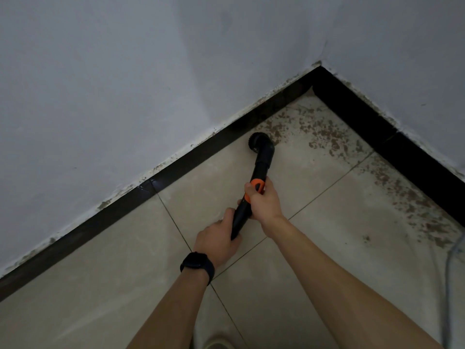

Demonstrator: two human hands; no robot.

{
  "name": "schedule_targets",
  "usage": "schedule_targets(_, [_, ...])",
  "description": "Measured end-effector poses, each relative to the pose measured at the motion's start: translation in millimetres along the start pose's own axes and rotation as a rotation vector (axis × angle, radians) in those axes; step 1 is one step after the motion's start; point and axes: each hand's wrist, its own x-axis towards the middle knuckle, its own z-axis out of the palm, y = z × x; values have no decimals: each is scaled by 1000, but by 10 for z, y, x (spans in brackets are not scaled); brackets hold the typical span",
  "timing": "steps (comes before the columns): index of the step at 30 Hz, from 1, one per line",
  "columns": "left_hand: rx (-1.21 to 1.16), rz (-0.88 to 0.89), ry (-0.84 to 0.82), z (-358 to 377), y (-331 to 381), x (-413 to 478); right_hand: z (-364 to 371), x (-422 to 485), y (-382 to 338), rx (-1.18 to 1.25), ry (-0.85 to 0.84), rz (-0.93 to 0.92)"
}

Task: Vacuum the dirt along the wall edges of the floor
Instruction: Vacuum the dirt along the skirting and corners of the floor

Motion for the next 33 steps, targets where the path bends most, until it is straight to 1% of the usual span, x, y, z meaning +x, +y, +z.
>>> schedule_targets(16, [-81,-54,18,-33,-67,104,142,189,-91,-103,-55,26])
schedule_targets(21, [-57,-76,23,-68,-143,26,232,142,-21,-111,-70,33])
schedule_targets(27, [-73,-125,23,-75,-303,-195,429,-23,137,-186,-109,20])
schedule_targets(33, [-85,-165,24,-41,-343,-338,481,-122,231,-177,-148,10])
